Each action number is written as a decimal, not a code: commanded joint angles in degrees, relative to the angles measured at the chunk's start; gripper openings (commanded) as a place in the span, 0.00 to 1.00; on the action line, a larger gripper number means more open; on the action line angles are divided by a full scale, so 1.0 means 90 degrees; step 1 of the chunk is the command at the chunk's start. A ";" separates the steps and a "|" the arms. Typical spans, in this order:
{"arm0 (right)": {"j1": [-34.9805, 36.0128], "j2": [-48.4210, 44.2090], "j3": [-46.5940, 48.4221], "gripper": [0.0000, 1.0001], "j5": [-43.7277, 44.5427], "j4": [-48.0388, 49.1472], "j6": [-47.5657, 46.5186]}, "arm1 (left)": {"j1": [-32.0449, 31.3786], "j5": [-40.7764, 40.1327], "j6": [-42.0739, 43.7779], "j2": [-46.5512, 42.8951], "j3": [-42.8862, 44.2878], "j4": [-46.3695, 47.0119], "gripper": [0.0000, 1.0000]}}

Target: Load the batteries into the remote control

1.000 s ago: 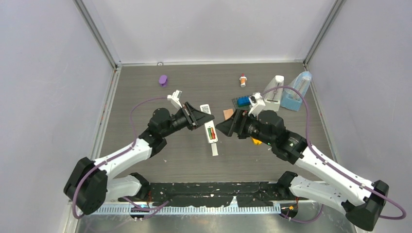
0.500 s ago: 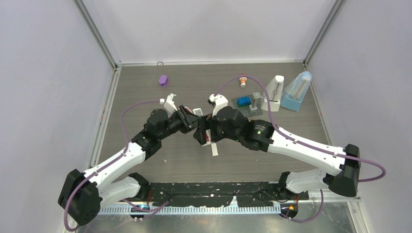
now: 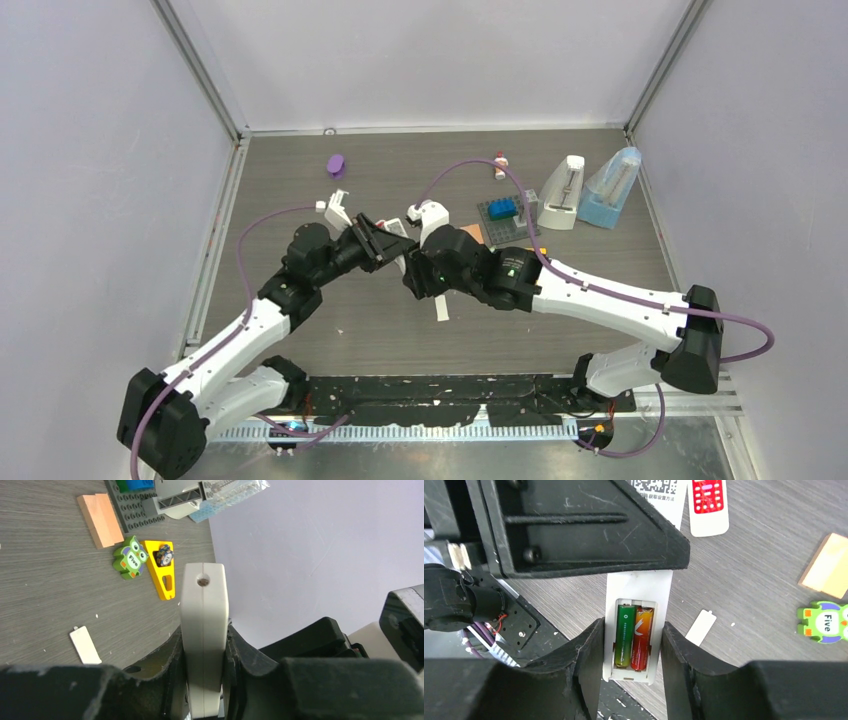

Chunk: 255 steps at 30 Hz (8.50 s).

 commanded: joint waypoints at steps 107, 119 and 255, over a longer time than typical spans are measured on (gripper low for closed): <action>0.0428 0.0601 0.0068 0.17 -0.1160 -0.0078 -0.1509 | 0.1870 0.2353 0.1511 -0.0244 -0.1087 0.0198 0.00; 0.0457 0.0948 0.0173 0.16 -0.0928 -0.0352 -0.1229 | 0.1879 0.2493 0.0879 -0.0123 -0.1198 0.0591 0.00; 0.2065 0.3168 0.0774 0.18 -0.0416 0.0774 -0.3099 | 0.4858 0.1096 0.2642 -0.0167 0.0447 -0.3714 0.00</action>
